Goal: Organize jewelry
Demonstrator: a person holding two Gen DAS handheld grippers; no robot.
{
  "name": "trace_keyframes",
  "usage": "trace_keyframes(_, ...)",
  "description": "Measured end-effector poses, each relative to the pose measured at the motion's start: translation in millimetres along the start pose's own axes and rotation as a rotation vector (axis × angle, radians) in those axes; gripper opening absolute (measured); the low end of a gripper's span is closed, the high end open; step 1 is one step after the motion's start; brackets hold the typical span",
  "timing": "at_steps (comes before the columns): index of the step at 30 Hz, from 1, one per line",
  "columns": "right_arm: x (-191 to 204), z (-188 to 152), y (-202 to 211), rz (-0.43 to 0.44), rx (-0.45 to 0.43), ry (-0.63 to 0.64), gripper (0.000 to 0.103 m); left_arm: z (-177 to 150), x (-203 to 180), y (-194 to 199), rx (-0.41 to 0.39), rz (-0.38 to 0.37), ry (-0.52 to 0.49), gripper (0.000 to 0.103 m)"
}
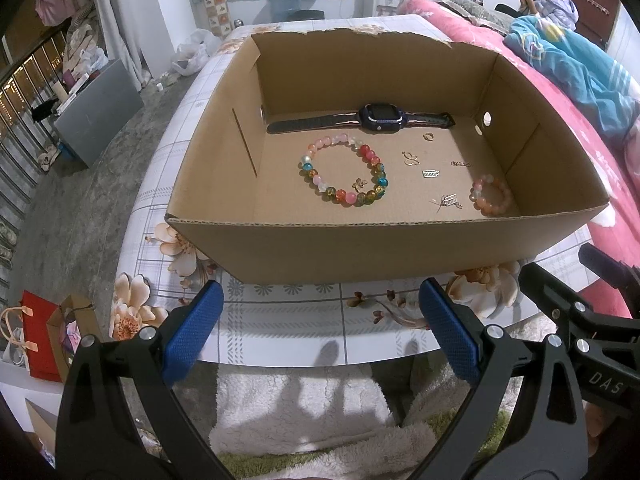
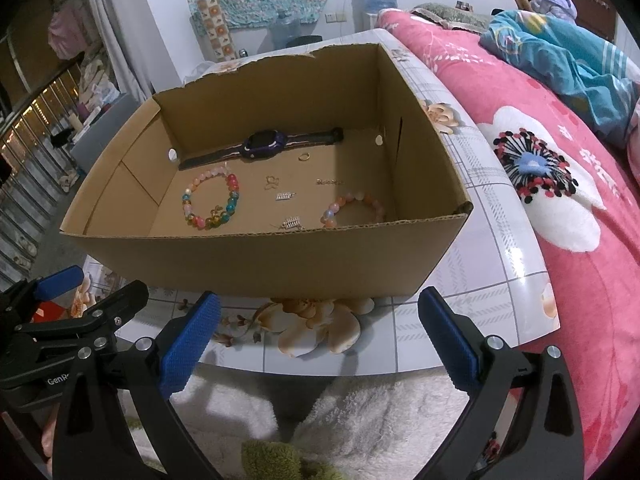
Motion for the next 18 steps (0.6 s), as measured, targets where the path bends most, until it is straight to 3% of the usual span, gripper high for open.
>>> trace_keyframes(18, 0.1, -2.2, -3.9, 0.003, 0.005, -0.005, 0.096, 0.5, -0.7, -0.8, -0.001, 0.004, -0.001, 0.095)
Point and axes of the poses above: each gripper's, at about its wrist camera, not at the fingertips, and y roughly against the way its jaws point, x to its left, z to its top, the point moved 6 cm from there along -y, roughly the way its jaws point, and after that the axes turned 6 degrees about -z, right-handed, at the moved point
